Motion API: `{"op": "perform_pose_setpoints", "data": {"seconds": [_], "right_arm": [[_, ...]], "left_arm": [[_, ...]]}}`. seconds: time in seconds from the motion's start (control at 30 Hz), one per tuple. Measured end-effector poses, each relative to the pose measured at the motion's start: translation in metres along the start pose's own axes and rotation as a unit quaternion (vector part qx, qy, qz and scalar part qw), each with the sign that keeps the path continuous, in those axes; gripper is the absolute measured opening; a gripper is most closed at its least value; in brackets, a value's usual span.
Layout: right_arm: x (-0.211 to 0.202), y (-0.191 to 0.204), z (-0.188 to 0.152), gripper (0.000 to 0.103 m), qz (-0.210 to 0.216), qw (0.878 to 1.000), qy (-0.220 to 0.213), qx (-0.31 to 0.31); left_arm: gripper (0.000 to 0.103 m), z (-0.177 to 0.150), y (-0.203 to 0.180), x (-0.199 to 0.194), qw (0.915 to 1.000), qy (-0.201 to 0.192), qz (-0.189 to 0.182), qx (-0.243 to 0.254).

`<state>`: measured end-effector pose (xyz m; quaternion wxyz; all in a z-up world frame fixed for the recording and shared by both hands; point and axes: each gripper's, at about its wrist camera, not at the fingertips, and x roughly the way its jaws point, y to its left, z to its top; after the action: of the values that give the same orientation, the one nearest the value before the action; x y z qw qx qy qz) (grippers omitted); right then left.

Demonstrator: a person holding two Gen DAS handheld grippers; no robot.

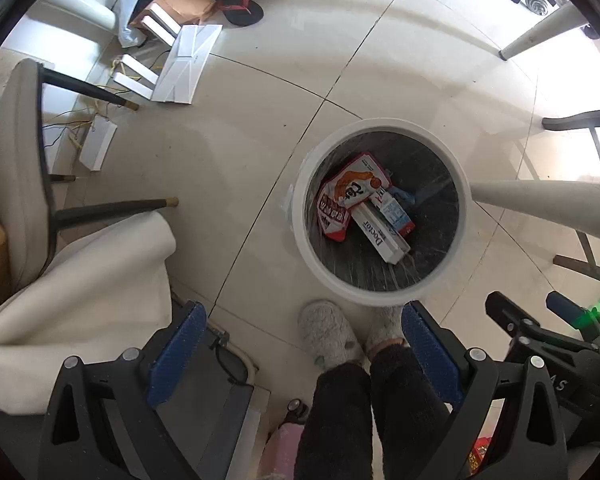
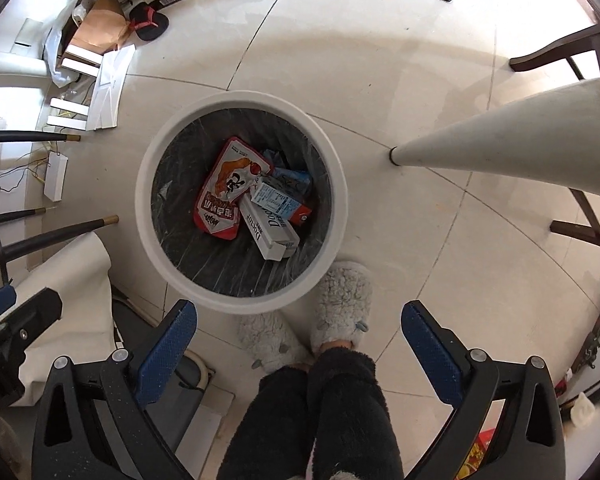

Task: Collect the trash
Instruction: 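Carry pouch and milk carton to the bin and release both, then move both grippers back up toward the table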

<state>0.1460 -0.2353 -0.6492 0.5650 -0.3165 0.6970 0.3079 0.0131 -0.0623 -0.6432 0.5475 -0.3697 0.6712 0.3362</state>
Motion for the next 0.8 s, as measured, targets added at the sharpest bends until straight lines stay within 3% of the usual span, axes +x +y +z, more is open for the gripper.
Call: {"op": "perform_pose_setpoints", "data": {"seconds": [0.33,0.8], "right_arm": [[-0.098,-0.001,-0.037,0.103,0.001,1.0,-0.025,-0.003],[-0.291,0.007,-0.103,0.103,0.029,0.997,-0.067,-0.02]], "left_arm": [[0.1,-0.04,0.007,-0.086,0.9998,-0.021,-0.005,-0.001],[0.1,-0.104,0.015,-0.238,0.9972,-0.069,-0.027,0.012]]}}
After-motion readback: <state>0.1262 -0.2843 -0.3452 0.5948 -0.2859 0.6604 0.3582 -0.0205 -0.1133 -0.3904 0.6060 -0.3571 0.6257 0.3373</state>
